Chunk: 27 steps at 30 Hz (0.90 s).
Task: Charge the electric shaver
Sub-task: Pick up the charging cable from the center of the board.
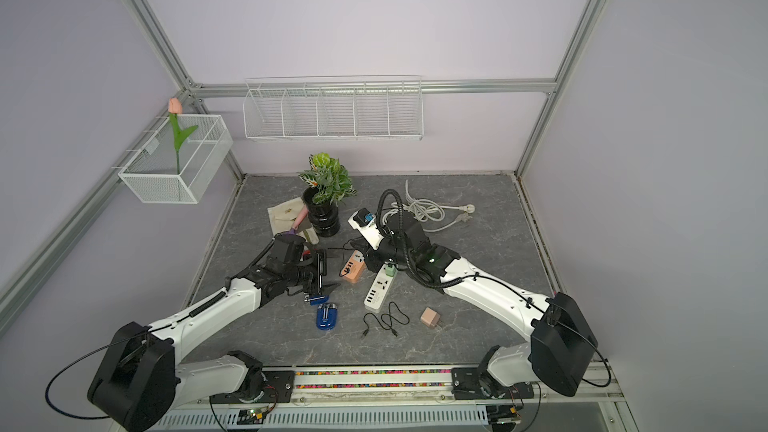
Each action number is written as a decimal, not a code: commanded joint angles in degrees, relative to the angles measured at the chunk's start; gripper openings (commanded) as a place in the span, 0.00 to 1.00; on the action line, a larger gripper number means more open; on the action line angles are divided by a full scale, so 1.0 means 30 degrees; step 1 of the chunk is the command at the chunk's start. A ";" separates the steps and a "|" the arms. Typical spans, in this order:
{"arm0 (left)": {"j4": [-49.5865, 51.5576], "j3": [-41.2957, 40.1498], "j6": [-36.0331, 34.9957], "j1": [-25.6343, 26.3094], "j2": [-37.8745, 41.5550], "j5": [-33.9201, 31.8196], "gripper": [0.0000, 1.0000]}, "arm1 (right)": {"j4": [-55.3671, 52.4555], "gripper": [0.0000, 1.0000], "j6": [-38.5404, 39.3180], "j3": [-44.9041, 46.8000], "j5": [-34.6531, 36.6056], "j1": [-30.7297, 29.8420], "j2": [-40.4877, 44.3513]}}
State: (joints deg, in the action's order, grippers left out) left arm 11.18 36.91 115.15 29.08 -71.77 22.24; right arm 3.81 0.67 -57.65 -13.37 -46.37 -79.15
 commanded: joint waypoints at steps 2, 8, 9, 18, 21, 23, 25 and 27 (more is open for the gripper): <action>-0.1666 0.0135 0.5574 0.0258 -0.0404 0.0888 0.78 | 0.1729 0.07 -0.1701 0.0453 -0.0778 0.0591 0.0588; -0.2711 0.0760 0.5501 0.0390 -0.1600 0.1334 0.73 | 0.2848 0.07 -0.2925 0.1102 -0.1645 0.0965 0.0785; -0.3074 0.0870 0.5531 0.0438 -0.1894 0.1426 0.72 | 0.2889 0.07 -0.3051 0.1188 -0.1668 0.1003 0.0803; -0.5016 0.1299 0.6030 0.0885 -0.2944 0.1581 0.56 | 0.3934 0.07 -0.4363 0.1952 -0.1875 0.1677 0.1160; -0.5125 0.1205 0.6030 0.0897 -0.2890 0.1559 0.48 | 0.4241 0.07 -0.4706 0.2132 -0.1946 0.1886 0.1253; -0.5306 0.1145 0.6059 0.0885 -0.2852 0.1470 0.41 | 0.4309 0.06 -0.4905 0.2245 -0.2003 0.2007 0.1310; -0.5518 0.1145 0.6063 0.0892 -0.2854 0.1358 0.35 | 0.4461 0.07 -0.5119 0.2308 -0.2060 0.2164 0.1377; -0.5977 0.1196 0.6059 0.0900 -0.2967 0.1259 0.28 | 0.4642 0.07 -0.5388 0.2574 -0.2078 0.2327 0.1486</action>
State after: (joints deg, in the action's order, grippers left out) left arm -4.21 38.89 115.61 31.57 -80.27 24.93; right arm 14.68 -13.39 -51.70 -18.33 -40.16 -76.58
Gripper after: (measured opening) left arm 0.295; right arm 0.069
